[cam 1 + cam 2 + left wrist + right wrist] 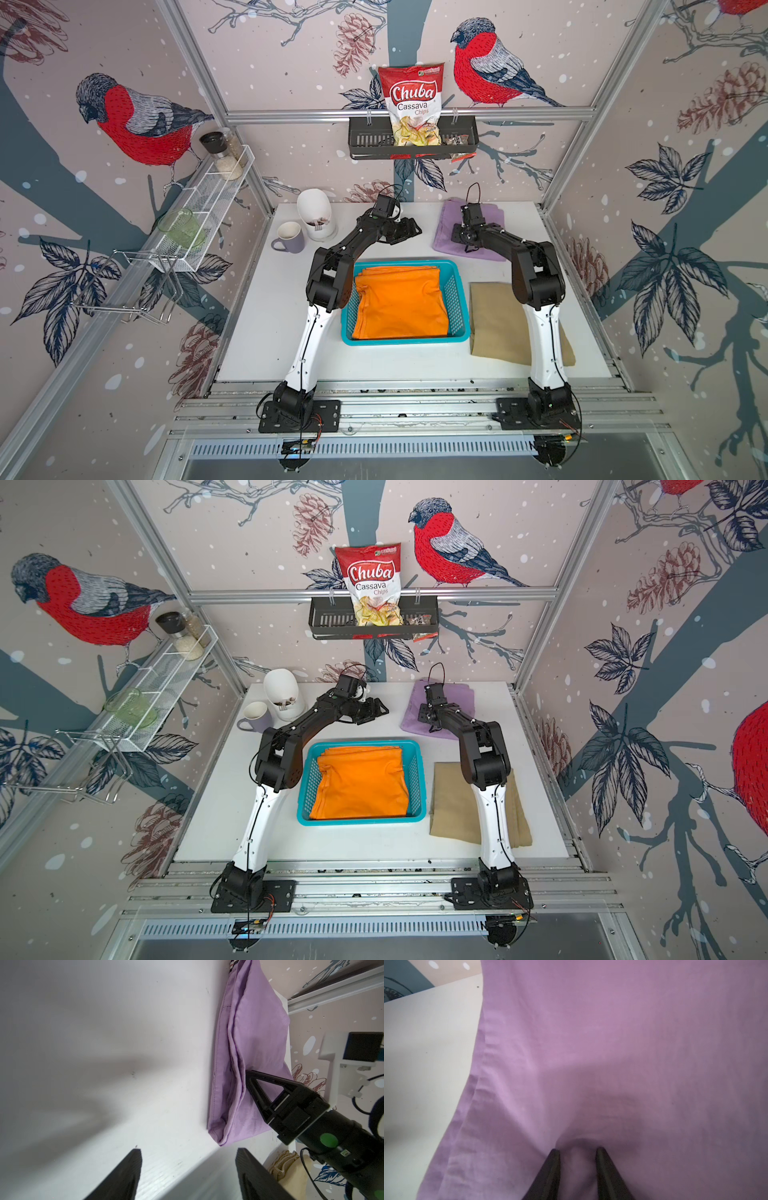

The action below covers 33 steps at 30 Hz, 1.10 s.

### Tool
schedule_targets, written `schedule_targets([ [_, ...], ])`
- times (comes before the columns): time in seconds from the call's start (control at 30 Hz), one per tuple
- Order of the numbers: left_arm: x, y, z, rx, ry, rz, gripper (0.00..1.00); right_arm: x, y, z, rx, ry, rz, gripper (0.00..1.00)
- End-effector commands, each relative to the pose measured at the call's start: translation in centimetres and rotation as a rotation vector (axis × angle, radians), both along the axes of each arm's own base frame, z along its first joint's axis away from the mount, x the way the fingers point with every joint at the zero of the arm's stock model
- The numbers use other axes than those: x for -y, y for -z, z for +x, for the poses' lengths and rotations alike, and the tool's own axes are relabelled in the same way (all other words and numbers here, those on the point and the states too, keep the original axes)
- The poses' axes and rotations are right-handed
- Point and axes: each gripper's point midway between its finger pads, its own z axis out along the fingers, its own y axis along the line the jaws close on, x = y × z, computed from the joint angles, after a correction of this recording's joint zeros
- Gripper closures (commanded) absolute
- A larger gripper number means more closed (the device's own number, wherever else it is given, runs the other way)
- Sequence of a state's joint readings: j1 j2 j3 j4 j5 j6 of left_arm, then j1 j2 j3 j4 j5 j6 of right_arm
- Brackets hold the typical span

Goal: Put the folded long pants in the basket
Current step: Move the long pant to the center of the board, then pick up the long pant at the center of the board.

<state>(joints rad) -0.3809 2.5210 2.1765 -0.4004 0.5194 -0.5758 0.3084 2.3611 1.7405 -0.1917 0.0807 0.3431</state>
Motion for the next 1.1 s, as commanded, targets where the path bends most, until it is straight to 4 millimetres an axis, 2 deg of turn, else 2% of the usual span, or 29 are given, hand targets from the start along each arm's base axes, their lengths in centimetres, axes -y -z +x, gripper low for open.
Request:
schedule_targets([
  [0.0,-0.7,-0.4,0.7,0.025,-0.005,-0.011,0.24,-2.1,6.1,-7.7,-0.324,-0.100,-0.011,0.67],
  [0.17,-1.0,0.2,0.7,0.014,0.000,-0.013,0.24,-5.2,6.1,-9.7,-0.329,-0.172,0.016,0.68],
  [0.3,-0.8,1.4,0.7,-0.011,0.000,-0.024,0.23,-7.8,5.2,-10.0,-0.312,-0.219,0.031,0.68],
  [0.5,-0.3,3.8,0.8,-0.067,-0.022,-0.058,0.24,-9.1,4.4,-9.6,-0.297,-0.237,0.051,0.68],
  [0.7,1.6,5.3,0.6,-0.103,-0.027,-0.104,0.26,-9.8,4.1,-9.4,-0.289,-0.244,0.070,0.68],
  [0.8,2.1,5.8,0.7,-0.113,-0.035,-0.112,0.40,-9.8,4.1,-9.4,-0.291,-0.244,0.075,0.68],
  [0.87,2.1,6.2,0.8,-0.123,-0.043,-0.117,0.61,-9.9,4.1,-9.4,-0.290,-0.246,0.077,0.68],
  [0.97,2.1,6.5,0.9,-0.129,-0.045,-0.111,0.84,-9.9,3.7,-9.3,-0.282,-0.251,0.083,0.68],
  [1.03,1.8,6.7,0.9,-0.135,-0.049,-0.094,0.99,-9.9,2.9,-8.8,-0.264,-0.255,0.086,0.67],
  [1.07,1.7,6.8,0.9,-0.138,-0.053,-0.085,1.00,-9.8,2.1,-8.5,-0.250,-0.254,0.092,0.66],
])
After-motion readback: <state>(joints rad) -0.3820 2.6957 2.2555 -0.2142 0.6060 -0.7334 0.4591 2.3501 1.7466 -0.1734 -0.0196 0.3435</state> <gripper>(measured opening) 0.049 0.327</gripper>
